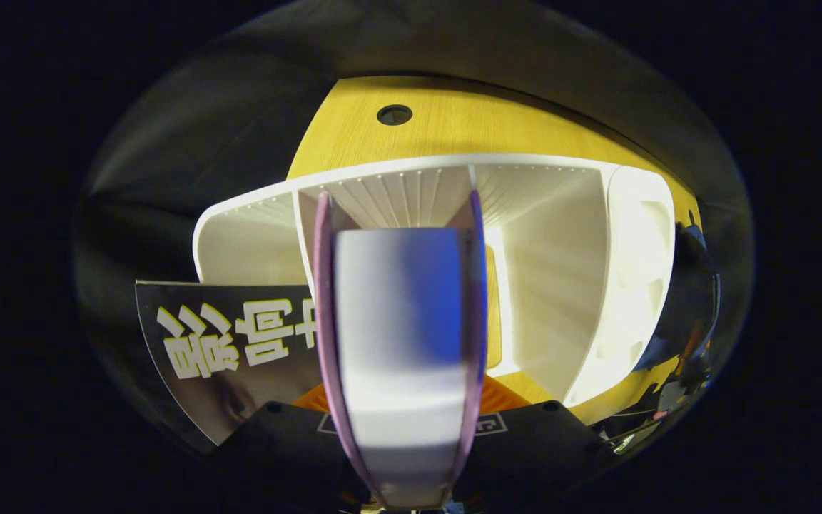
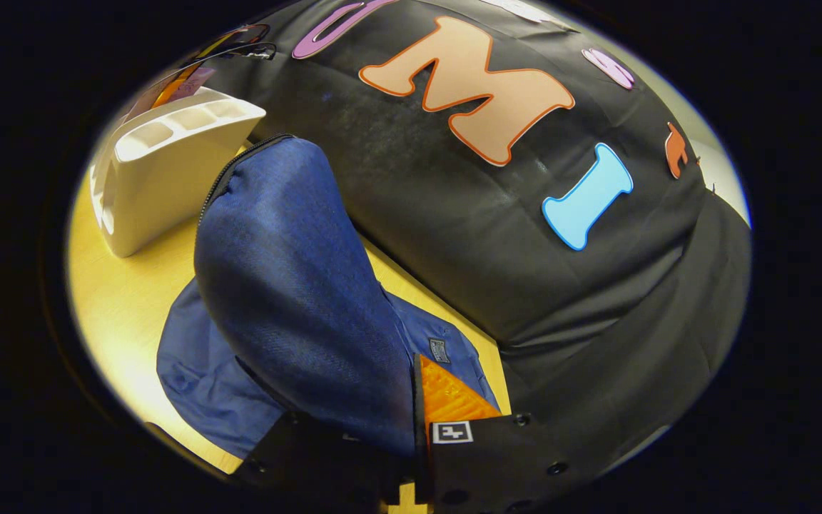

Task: Open the schoolbag, grab two books from the bookshelf and put them into the schoolbag.

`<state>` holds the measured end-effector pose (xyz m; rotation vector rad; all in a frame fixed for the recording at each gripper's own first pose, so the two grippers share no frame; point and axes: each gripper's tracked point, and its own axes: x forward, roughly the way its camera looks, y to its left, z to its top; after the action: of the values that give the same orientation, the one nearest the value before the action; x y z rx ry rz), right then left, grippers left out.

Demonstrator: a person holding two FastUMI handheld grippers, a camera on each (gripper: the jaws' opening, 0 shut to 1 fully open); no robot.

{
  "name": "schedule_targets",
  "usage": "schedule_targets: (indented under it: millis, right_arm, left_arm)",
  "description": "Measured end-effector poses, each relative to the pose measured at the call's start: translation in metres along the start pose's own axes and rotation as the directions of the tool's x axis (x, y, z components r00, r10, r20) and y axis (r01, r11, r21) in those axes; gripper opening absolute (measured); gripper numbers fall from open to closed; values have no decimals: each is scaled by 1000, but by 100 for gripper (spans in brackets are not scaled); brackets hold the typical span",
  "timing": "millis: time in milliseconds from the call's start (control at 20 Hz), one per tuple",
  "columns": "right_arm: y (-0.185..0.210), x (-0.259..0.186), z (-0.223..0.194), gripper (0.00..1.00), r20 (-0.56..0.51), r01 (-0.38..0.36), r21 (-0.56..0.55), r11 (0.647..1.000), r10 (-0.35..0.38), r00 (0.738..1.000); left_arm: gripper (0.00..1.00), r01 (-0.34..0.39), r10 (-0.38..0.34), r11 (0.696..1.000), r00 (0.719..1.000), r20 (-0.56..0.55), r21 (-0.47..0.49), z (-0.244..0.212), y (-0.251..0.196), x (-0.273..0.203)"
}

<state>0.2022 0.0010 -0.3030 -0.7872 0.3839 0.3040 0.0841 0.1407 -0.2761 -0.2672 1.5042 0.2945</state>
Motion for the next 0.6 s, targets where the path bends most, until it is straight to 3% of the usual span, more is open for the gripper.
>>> schedule_targets:
  millis: [350, 600]
  right_arm:
    - [-4, -1, -1, 7, 8, -4, 30, 1000, 4, 1000]
    - [-9, -2, -1, 7, 18, -16, 50, 999, 15, 1000]
  left_arm:
    - [41, 26, -26, 995, 1000, 1, -96, -16, 6, -18]
    - [41, 123, -115, 976, 992, 51, -178, -23, -4, -55]
